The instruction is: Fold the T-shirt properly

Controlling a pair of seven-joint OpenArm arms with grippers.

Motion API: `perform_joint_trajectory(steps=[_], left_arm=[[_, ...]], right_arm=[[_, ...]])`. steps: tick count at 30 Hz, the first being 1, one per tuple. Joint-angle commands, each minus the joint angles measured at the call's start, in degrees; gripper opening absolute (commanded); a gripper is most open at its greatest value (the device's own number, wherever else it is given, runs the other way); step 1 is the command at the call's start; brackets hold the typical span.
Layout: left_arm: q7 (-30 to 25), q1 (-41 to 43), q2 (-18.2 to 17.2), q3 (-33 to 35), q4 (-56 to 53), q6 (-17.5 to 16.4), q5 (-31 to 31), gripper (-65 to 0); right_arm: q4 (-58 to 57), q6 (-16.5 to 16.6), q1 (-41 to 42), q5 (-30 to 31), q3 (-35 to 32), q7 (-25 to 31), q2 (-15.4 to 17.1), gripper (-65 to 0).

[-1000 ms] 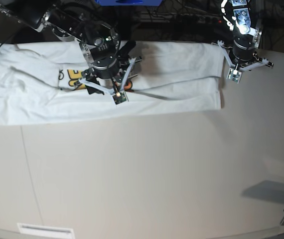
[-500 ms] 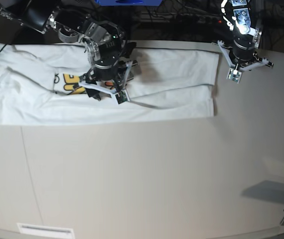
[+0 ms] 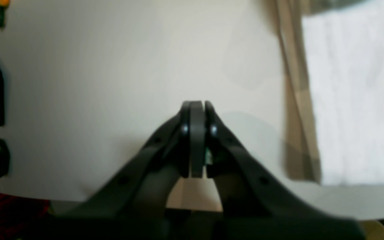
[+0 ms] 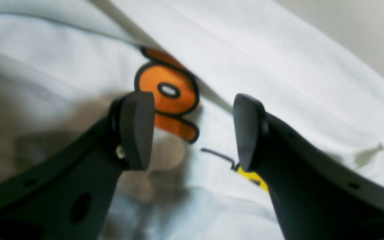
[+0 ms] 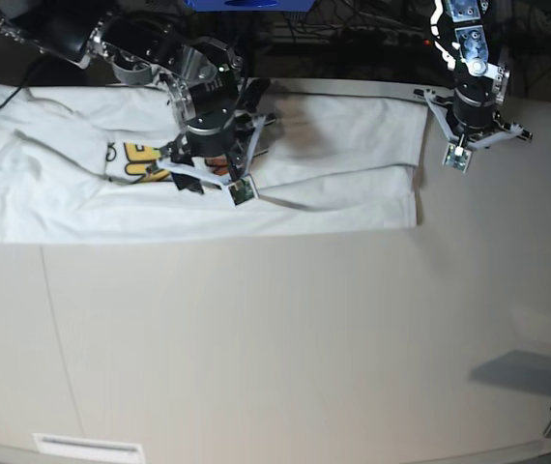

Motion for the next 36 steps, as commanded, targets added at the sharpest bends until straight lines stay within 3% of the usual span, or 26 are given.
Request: perform_joint_trajectory(steps=[1,3,27,31,36], left_arm=[[-0.6,-0.3,-0.4,-0.3,0.6,0.7,0.2,-65.0],[-0.6,-0.6,-0.4,-0.3,0.5,0.7,0.2,-65.0],[-0.5,-0.6,-0.4,-0.3,0.5,0.7,0.2,-65.0],[-0.5,-0.6,-0.4,-0.3,0.5,0.7,0.2,-65.0],[-0.5,-0.6,-0.4,-0.3,0.4,0.7,0.2,-65.0]], right_arm=[[0.7,0.8,1.3,-1.1,0.2,0.7,-0.1,-30.2],[0.7,2.4,1.7,-1.1,0.5,0.9,-0.1,-30.2],[-5.6,2.4,3.7,-1.1,0.8,3.5,-0.1,-30.9],[-5.8,2.9,3.7,-1.1,0.8,3.5,-0.1,-44.3],[-9.9,3.0,3.7,-1.1,0.8,3.8,-0.9,-54.1]])
